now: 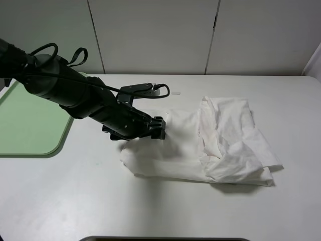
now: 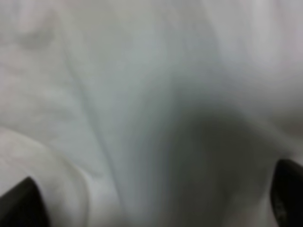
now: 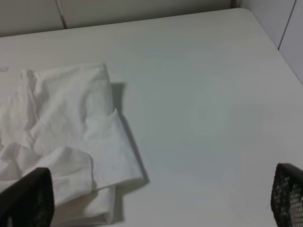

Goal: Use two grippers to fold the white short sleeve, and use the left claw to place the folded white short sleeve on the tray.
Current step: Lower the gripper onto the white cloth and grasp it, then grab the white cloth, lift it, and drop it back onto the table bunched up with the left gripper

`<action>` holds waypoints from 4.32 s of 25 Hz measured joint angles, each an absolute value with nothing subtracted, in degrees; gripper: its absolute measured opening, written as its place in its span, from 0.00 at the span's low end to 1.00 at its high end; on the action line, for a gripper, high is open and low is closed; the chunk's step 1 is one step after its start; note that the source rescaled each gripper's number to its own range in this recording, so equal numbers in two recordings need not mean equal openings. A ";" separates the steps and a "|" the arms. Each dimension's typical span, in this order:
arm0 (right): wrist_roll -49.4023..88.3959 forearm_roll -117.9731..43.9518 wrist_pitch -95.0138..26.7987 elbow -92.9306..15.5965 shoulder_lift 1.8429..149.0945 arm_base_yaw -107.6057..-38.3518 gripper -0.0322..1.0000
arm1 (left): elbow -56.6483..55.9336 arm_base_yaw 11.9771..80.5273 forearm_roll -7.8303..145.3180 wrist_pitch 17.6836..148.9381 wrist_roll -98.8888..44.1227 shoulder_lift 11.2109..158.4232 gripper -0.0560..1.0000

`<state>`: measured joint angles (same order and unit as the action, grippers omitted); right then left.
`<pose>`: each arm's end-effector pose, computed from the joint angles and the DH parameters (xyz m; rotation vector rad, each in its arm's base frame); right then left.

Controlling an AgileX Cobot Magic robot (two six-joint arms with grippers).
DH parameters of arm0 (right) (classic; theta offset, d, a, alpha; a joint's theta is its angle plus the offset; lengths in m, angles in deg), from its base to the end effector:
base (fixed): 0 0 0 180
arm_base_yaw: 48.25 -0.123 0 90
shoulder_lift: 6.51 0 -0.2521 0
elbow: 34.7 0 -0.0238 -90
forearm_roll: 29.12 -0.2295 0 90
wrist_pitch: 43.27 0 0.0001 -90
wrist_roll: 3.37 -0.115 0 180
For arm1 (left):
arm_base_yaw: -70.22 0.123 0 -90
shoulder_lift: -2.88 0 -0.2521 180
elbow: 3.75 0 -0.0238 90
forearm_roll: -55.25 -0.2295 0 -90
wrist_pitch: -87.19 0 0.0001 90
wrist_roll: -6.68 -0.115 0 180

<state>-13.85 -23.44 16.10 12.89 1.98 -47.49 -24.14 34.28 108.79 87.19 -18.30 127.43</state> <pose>0.0312 -0.0102 0.2589 0.2003 2.0011 -0.0099 0.2917 -0.2115 0.0623 0.1667 2.5845 -0.4365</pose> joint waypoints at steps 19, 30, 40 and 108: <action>-13.85 -23.44 16.10 12.89 1.98 -47.49 1.00 | -24.14 32.97 109.01 88.40 -16.86 127.85 0.09; -13.85 -23.54 16.10 12.89 1.98 -47.49 1.00 | -24.14 35.94 109.13 84.57 -16.86 124.16 0.09; -13.85 -23.54 16.10 12.89 1.98 -47.49 1.00 | -24.19 41.97 102.29 75.39 -16.91 118.44 0.09; -13.85 -23.78 16.10 12.89 1.98 -47.49 1.00 | -13.13 26.11 81.95 75.91 7.31 115.89 1.00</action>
